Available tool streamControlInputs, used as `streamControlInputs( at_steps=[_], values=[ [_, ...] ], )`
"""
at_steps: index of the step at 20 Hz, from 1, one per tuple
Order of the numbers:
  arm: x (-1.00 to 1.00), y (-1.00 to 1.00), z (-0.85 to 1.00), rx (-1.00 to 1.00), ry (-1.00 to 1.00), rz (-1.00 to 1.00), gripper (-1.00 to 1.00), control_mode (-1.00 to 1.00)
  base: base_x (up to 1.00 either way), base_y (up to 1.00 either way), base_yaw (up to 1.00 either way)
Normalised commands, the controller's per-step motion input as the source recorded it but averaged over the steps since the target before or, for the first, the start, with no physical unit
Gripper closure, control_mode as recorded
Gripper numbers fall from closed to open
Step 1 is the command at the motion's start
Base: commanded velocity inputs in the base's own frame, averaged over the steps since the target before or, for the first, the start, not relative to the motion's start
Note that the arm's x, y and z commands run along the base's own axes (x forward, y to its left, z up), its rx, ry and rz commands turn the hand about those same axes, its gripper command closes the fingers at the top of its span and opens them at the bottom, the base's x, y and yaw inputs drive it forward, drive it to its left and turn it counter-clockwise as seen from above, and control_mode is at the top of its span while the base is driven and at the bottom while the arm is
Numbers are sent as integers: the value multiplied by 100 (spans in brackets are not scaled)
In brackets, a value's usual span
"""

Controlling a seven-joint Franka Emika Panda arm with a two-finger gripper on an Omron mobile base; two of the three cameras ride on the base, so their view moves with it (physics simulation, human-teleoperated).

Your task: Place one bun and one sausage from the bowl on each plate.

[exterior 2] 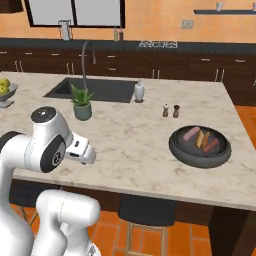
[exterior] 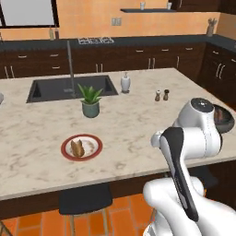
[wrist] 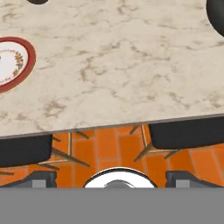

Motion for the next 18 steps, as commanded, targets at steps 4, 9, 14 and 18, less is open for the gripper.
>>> streamControlInputs(
  at_steps=[4, 9, 14, 18],
  values=[
    [0, 0, 0, 0, 0, 0, -100, 100, 0, -100, -12],
    [0, 0, 0, 0, 0, 0, -100, 100, 4, -100, -13],
    [0, 0, 0, 0, 0, 0, -100, 100, 25, -100, 2],
    [0, 0, 0, 0, 0, 0, -100, 100, 74, -79, 14]
  ],
)
